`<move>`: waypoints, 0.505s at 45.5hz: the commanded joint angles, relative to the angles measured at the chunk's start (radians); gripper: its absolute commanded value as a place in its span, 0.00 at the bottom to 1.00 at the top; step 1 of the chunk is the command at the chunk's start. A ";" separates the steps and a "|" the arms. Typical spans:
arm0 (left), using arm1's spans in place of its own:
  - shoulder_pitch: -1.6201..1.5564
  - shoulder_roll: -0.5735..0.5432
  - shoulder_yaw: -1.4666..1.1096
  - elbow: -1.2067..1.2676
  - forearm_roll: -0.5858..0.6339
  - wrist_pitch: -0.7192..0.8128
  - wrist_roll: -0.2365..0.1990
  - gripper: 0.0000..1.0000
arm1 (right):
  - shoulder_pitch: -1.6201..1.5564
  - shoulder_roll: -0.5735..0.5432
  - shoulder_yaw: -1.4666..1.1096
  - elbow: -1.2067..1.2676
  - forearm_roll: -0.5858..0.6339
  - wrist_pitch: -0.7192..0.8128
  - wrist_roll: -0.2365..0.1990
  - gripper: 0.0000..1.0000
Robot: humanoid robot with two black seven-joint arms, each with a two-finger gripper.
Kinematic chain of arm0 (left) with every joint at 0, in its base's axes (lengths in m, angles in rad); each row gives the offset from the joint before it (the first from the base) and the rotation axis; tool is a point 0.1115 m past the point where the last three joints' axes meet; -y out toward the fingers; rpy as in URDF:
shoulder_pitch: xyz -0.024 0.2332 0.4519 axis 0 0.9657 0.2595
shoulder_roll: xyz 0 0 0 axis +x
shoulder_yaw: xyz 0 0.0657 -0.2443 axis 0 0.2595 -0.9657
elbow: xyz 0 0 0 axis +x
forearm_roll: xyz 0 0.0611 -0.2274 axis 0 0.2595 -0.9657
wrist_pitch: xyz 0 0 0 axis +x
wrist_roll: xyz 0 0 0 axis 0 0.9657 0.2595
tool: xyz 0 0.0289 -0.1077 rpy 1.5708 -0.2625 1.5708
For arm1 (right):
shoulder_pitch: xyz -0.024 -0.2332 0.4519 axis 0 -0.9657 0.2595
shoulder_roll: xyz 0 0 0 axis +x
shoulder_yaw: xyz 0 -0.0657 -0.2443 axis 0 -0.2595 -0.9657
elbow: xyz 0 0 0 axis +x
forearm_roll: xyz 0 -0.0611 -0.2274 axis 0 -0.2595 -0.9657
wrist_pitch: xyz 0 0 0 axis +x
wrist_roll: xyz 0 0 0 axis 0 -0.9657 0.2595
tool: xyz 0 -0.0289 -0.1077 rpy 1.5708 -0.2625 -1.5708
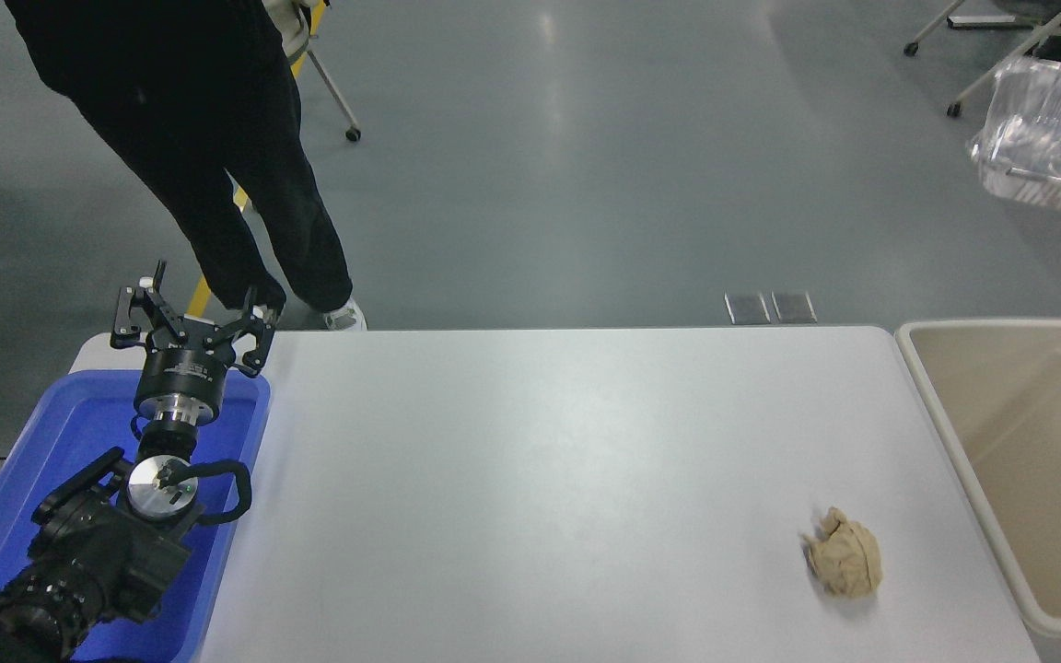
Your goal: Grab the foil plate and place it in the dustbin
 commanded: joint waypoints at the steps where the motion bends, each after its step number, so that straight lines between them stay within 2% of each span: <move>1: 0.000 0.001 0.000 0.000 0.000 0.000 0.000 0.99 | -0.330 0.037 0.139 -0.207 0.180 -0.231 0.000 0.00; 14: 0.000 -0.001 0.000 0.000 0.000 0.000 0.000 0.99 | -0.782 0.157 0.379 -0.309 0.416 -0.537 0.000 0.00; 17: 0.000 -0.001 0.000 0.000 -0.002 0.002 -0.001 0.99 | -0.914 0.233 0.460 -0.384 0.488 -0.604 0.000 0.00; 23: 0.000 -0.001 0.000 0.000 -0.002 0.002 -0.001 0.99 | -1.036 0.335 0.540 -0.500 0.542 -0.643 0.003 0.00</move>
